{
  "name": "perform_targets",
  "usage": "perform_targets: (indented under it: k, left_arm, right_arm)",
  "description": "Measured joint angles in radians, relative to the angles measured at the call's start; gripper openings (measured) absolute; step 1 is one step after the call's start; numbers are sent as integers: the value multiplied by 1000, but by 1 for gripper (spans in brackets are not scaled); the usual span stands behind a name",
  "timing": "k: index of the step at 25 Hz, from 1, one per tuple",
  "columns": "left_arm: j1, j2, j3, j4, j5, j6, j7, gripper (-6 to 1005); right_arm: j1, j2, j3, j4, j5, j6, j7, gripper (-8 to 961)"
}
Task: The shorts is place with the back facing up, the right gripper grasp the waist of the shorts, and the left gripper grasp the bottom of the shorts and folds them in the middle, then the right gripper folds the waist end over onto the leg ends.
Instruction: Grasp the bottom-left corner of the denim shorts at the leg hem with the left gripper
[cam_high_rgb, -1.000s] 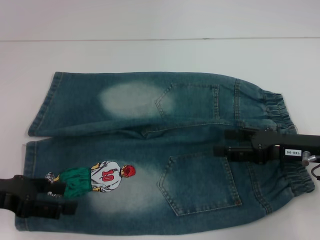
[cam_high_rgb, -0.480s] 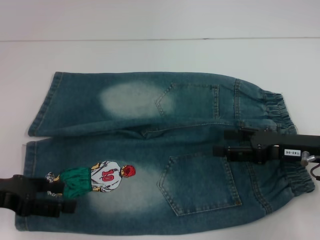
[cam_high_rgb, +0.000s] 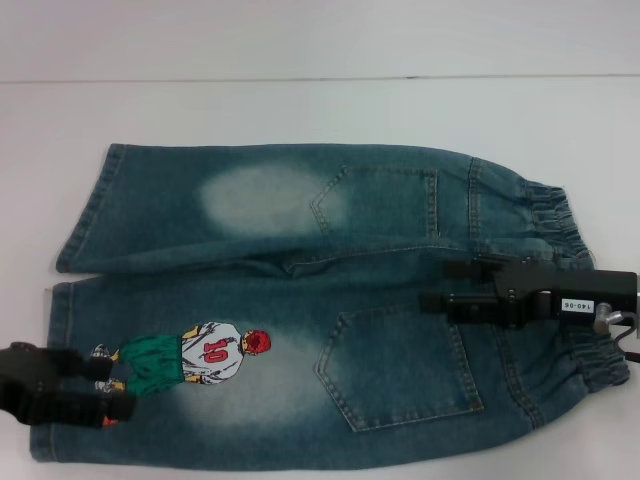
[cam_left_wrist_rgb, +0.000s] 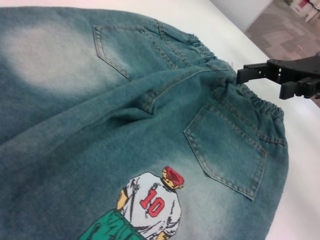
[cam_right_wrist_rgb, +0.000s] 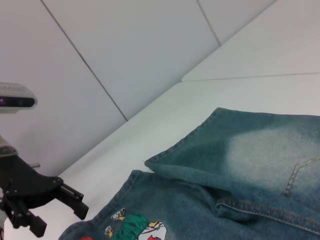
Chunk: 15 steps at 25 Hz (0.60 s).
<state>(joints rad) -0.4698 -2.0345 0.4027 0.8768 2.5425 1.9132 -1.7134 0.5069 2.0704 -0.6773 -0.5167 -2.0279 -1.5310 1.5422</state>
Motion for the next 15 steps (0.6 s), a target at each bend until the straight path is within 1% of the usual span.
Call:
perform_targets:
  k: [3,11,15]
  left_arm:
    - [-4,8,-1,1,3,-6,0,877]
    - [-23,18,-4,2,58,-30,-8,877]
    - [-36,27,-12,2,73,-35,-12,877]
  right_arm:
    - [2,1,-2,0,0,0,0,924]
    - [-4,3,1,0,0,2,-1,924]
    - [-4,4,-2,0,0,2,-1,924]
